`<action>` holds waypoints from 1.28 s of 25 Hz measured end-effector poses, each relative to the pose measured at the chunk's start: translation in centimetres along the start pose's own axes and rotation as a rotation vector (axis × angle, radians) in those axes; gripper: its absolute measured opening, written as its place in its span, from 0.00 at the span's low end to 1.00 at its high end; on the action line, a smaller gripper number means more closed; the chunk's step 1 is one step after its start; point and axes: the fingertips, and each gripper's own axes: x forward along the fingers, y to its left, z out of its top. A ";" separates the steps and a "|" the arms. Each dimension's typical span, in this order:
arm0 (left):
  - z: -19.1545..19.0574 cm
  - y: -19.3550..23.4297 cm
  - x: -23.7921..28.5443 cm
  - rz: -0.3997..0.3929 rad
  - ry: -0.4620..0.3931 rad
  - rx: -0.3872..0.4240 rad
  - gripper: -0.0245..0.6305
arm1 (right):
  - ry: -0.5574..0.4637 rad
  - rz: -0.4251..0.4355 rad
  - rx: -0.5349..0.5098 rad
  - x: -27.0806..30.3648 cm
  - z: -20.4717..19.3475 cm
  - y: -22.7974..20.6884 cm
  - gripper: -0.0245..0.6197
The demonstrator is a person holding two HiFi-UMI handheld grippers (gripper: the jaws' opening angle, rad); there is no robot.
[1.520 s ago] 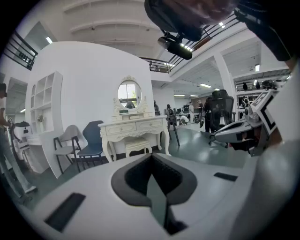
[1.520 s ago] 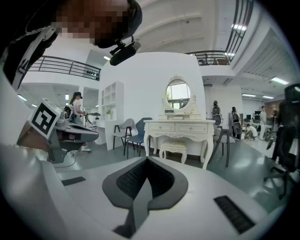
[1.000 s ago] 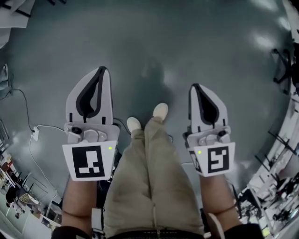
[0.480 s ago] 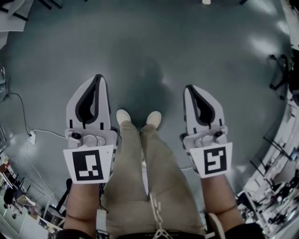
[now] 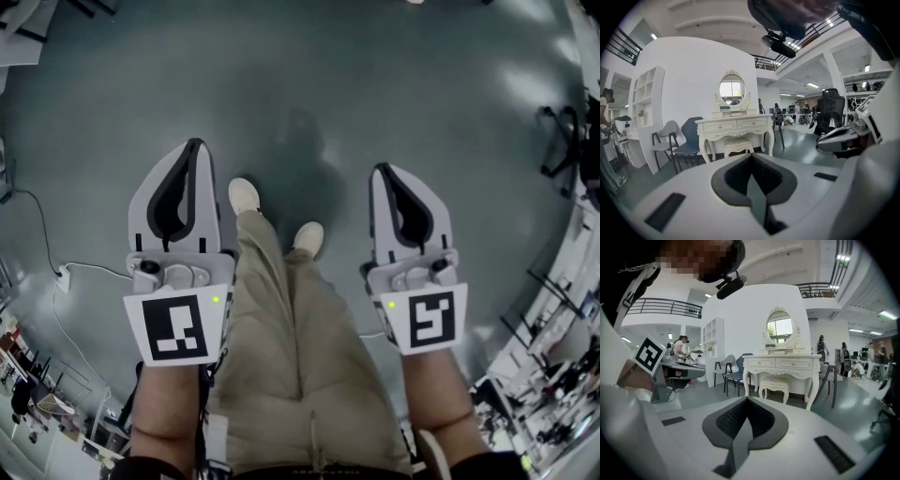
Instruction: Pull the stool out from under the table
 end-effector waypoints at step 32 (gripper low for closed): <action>-1.7 9.8 6.6 -0.085 0.126 0.065 0.27 | 0.042 -0.070 0.046 11.4 3.4 2.2 0.29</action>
